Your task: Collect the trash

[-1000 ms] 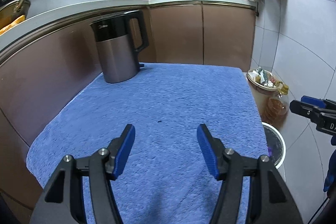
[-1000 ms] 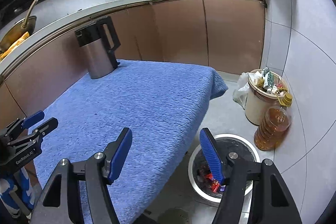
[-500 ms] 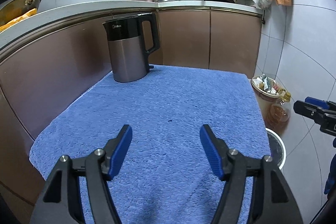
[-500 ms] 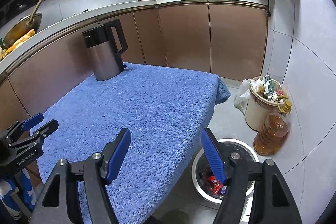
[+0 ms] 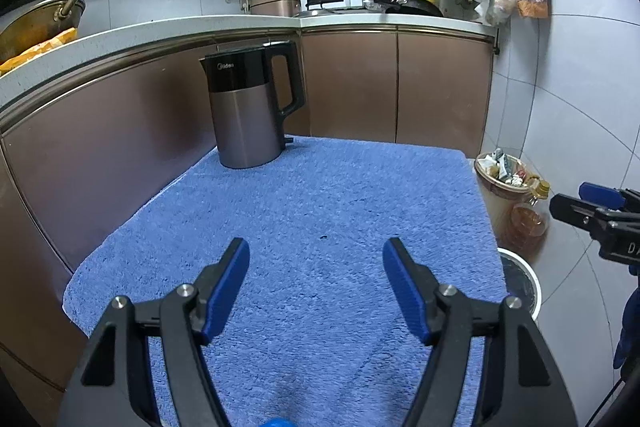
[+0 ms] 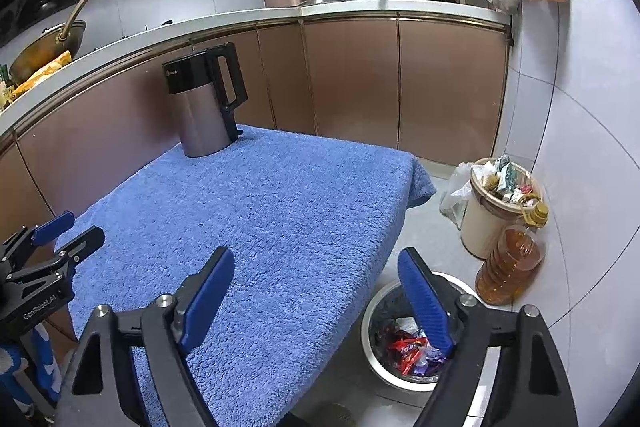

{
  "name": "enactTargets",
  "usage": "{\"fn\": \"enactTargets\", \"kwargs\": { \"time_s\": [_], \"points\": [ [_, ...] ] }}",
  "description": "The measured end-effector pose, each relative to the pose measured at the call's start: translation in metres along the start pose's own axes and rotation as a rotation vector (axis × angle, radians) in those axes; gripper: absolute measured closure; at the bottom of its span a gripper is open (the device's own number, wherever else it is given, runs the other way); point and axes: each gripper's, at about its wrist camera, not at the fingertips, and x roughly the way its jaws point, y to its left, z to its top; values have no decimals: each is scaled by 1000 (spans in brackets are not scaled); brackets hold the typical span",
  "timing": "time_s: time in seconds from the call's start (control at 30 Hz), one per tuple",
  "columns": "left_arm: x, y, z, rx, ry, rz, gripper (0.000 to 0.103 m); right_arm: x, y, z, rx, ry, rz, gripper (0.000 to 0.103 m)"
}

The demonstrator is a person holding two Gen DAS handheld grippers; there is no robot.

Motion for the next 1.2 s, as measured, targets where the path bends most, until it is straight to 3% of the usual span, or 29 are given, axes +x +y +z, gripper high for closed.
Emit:
{"fn": "enactTargets", "kwargs": {
  "time_s": [0.1,0.3,0.9,1.2],
  "points": [
    [-5,1,2,-3,-10,-7,35,-4,0,0,-3,-14,-18,8],
    [-15,0,6,-12,-32,1,32,-16,-1,0,-13,-48,-50,1],
    [-57,-13,6,14,-111,91,28,-51,-5,-5,6,-117,-41,0],
    [-73,-21,6,16,-135,100,28,-69,-12,-7,25,-153,-45,0]
  ]
}}
